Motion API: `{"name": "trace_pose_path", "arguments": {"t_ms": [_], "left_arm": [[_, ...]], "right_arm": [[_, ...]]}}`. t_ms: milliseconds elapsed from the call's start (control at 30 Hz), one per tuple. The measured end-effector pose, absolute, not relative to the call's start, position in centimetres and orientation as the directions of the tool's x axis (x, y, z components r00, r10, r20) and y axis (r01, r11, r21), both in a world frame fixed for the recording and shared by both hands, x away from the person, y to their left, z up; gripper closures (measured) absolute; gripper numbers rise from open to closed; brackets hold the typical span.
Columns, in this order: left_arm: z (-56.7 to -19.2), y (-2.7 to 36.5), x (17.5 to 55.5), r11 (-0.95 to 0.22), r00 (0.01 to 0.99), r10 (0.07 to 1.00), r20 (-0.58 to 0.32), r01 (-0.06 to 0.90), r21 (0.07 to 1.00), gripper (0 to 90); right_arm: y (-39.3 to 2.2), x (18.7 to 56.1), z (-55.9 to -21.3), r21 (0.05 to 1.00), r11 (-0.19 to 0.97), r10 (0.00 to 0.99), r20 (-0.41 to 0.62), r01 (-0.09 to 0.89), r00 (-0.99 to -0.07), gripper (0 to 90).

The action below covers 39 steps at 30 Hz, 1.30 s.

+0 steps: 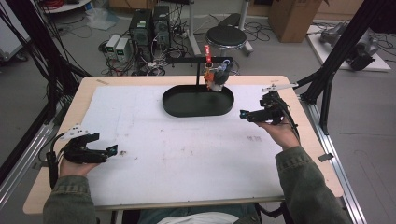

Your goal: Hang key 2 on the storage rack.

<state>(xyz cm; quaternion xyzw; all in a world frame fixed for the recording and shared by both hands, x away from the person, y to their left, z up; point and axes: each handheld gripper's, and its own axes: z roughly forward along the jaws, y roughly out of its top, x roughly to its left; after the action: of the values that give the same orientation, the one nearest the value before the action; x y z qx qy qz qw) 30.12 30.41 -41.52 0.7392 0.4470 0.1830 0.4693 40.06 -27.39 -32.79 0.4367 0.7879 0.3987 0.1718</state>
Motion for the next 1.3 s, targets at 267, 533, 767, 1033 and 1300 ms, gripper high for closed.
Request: {"name": "trace_pose_path", "arguments": {"t_ms": [267,533,767,1033,1300], "left_arm": [[-41.5,30.4,30.1,-0.163,0.534,0.833,-0.147,0.49,0.856,2.0],[-41.4,30.4,29.6,-0.165,0.532,0.835,-0.143,0.49,0.856,2.0],[-41.6,30.3,29.3,-0.165,0.529,0.836,-0.146,0.496,0.853,2.0],[-41.6,30.3,29.2,-0.16,0.526,0.837,-0.151,0.499,0.852,2.0],[-41.8,30.4,29.2,-0.16,0.525,0.837,-0.154,0.503,0.849,2.0]], "right_arm": [[-28.6,38.7,-34.1,0.801,0.271,0.832,0.084,0.534,-0.549,0.6],[-29.8,37.4,-35.5,0.815,0.266,0.842,0.063,0.514,-0.535,0.6],[-31.0,36.2,-36.5,0.814,0.253,0.854,0.067,0.523,-0.516,0.7],[-32.3,35.3,-38.2,0.806,0.232,0.865,0.086,0.545,-0.495,0.7],[-32.8,34.8,-39.4,0.807,0.201,0.863,0.122,0.555,-0.49,0.6]]}}
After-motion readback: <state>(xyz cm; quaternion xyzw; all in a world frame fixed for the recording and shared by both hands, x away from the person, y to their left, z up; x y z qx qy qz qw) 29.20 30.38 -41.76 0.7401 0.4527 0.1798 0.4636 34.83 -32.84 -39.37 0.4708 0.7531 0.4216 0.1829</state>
